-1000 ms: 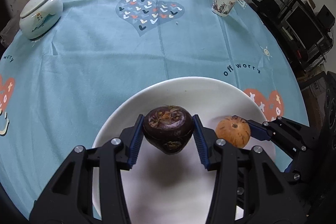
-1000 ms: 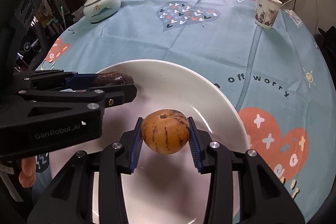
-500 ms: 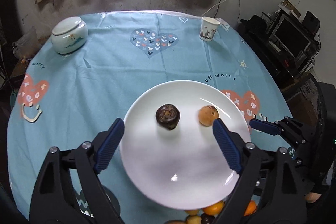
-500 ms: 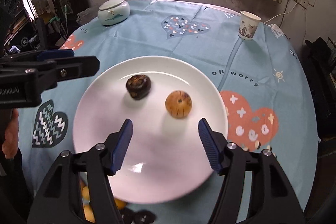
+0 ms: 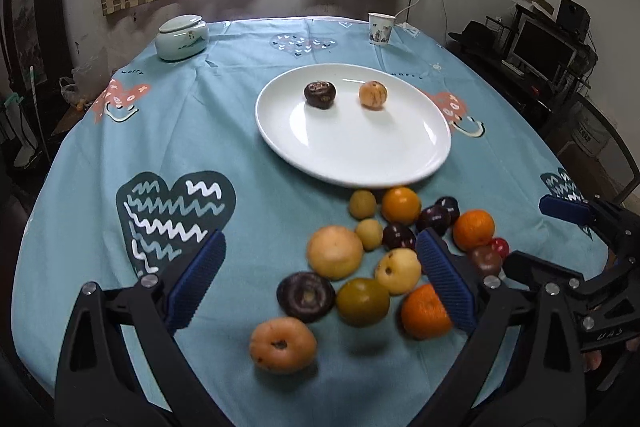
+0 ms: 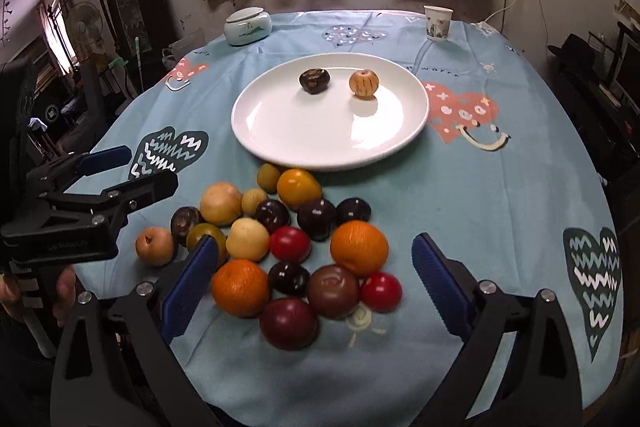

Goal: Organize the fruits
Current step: 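Move both open grippers back over the fruit pile, then grasp a dark red plum with the right gripper while the left grasps the tan fruit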

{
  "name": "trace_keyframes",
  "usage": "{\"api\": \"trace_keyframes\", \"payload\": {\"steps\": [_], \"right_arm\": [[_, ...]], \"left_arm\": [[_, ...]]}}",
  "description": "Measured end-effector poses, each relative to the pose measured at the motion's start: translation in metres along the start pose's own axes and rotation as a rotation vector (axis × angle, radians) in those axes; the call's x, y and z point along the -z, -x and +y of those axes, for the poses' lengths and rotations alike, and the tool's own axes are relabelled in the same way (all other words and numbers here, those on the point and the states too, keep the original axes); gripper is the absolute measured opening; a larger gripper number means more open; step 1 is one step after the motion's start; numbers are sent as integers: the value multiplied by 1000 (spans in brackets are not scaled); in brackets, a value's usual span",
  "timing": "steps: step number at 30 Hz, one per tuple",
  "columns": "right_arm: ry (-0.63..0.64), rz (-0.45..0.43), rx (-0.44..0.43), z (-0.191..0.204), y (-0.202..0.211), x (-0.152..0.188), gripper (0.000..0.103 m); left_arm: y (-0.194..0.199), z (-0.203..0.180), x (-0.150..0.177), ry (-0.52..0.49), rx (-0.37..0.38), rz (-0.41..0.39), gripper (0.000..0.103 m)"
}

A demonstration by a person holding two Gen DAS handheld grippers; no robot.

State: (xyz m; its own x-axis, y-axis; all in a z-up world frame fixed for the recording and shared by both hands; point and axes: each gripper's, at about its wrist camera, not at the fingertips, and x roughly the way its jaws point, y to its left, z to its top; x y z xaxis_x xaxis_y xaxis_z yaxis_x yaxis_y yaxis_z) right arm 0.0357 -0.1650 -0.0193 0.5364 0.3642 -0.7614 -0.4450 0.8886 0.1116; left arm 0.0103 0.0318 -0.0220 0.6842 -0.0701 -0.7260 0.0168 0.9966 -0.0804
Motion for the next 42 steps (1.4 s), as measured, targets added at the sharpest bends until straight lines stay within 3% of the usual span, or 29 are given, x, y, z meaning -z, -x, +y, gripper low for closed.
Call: {"api": "trace_keyframes", "payload": {"steps": [6, 14, 23, 28, 29, 30, 33, 37, 39, 42], "right_arm": [[-18, -12, -16, 5, 13, 23, 98], [-17, 11, -12, 9, 13, 27, 98], [-16, 42, 21, 9, 12, 43, 98], [-18, 27, -37, 12, 11, 58, 97], [-22, 19, -44, 12, 11, 59, 93], [-27, 18, -41, 10, 9, 59, 80], [-45, 57, -50, 5, -7, 59, 61], [-34, 129, -61, 7, -39, 64, 49], [-17, 103, -49, 10, -42, 63, 40], [-12, 86, -51, 12, -34, 62, 40]], "left_arm": [[9, -4, 22, -11, -9, 7, 98], [16, -6, 26, -12, -2, 0, 98], [12, 16, 40, 21, -35, 33, 98], [11, 29, 55, 18, -54, 63, 98], [11, 29, 58, 5, -58, 70, 98], [11, 28, 61, -5, -61, 76, 98], [7, 26, 66, -20, -59, 94, 98], [-1, 25, 68, -20, -48, 114, 98], [-7, 26, 68, -11, -43, 127, 98], [-13, 29, 69, 0, -48, 138, 98]]}}
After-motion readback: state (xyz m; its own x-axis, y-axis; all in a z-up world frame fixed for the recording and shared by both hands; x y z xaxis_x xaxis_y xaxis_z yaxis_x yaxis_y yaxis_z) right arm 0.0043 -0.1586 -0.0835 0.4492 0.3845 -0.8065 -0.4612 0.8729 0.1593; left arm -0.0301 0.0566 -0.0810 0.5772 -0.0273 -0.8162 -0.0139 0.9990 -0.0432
